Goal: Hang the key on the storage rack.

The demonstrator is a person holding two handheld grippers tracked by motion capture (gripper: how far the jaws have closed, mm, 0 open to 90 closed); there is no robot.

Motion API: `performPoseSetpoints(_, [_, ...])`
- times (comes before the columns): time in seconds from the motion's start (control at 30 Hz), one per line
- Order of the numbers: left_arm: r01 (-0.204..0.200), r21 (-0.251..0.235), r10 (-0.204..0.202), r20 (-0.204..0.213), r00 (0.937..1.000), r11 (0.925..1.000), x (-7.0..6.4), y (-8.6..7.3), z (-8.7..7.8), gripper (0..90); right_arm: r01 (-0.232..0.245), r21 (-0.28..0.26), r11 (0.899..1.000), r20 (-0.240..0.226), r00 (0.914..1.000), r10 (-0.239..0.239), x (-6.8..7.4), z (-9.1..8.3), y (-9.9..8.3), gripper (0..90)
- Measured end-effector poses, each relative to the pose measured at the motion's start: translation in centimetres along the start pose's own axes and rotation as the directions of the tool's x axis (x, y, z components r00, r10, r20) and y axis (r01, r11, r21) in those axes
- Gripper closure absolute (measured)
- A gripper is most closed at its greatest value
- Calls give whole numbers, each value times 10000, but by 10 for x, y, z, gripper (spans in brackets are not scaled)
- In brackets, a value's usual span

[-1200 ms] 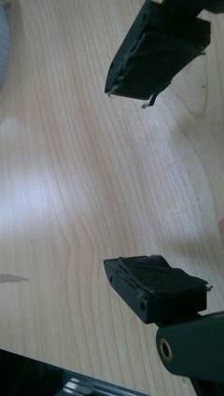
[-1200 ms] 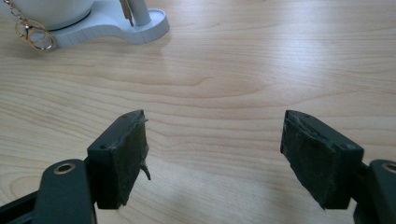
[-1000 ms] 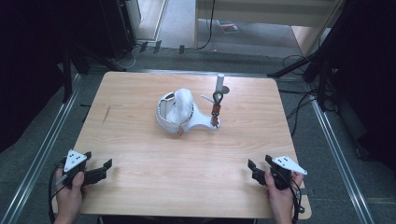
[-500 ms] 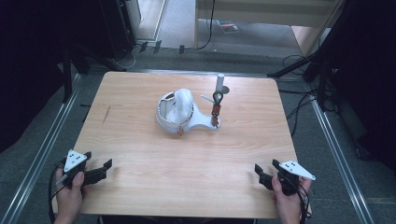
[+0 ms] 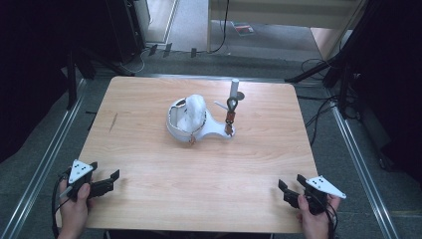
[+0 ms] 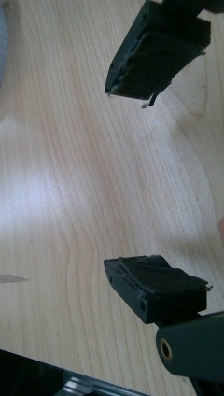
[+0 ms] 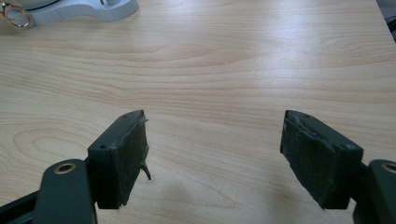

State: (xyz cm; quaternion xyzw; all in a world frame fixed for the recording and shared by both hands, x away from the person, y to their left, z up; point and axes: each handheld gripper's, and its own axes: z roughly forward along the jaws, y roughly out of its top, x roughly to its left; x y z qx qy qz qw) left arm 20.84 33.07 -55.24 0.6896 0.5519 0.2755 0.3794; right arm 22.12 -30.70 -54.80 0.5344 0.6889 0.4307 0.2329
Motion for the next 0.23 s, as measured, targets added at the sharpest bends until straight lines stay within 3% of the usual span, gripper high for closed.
performPoseSetpoints(0.23, [-59,-7,59,-26,10000,10000,0,0,0,146,17,243,9997,149,9999,-21,2,2,1,236])
